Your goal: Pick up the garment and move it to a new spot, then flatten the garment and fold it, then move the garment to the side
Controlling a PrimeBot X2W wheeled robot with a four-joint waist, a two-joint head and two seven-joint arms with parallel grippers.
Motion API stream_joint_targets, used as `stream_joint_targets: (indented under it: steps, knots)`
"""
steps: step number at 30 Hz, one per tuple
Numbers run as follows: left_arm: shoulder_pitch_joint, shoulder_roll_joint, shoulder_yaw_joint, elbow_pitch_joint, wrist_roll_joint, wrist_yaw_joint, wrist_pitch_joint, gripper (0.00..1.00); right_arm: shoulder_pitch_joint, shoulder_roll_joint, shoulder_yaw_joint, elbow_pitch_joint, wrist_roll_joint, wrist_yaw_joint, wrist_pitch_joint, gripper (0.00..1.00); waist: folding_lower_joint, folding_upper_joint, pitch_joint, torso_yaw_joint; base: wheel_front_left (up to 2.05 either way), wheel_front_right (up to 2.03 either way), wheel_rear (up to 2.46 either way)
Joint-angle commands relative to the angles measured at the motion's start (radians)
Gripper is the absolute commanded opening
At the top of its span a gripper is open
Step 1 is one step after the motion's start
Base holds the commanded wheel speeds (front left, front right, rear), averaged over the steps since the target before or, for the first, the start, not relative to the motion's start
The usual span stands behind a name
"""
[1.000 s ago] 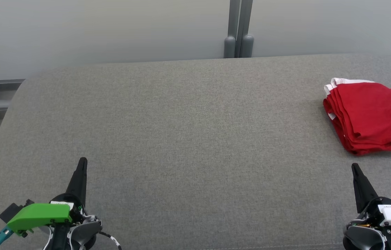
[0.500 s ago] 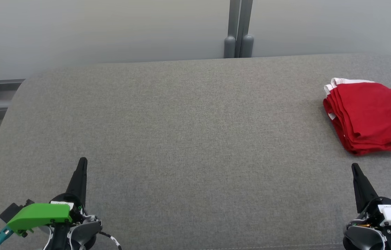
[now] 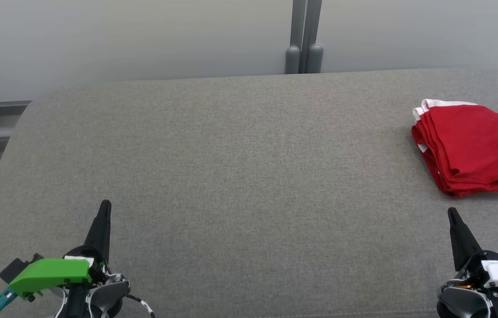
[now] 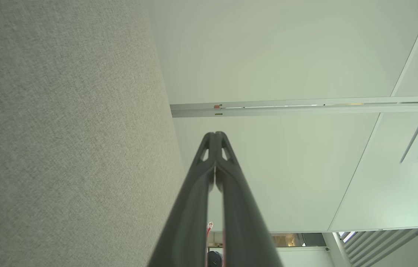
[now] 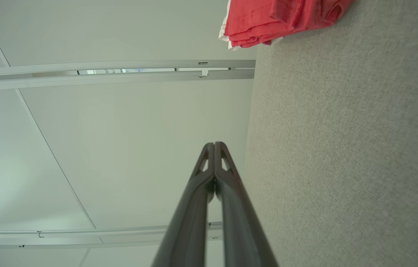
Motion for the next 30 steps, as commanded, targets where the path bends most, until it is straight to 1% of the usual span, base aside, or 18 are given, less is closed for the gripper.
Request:
stream_joint_targets:
  steps: [1,30]
  knots:
    - [-0.011,0.001,0.004,-0.003,-0.004,-0.005,0.003,0.0,0.008,-0.004,-0.002,-0.005,0.004,0.0,0.003,0.0,0.0,-0.0001,0.0,0.0,0.0,0.0,0.0]
    - [-0.011,0.001,0.004,-0.003,-0.004,-0.005,0.003,0.0,0.008,-0.004,-0.002,-0.005,0.004,0.0,0.003,0.0,0.0,-0.0001,0.0,0.0,0.0,0.0,0.0]
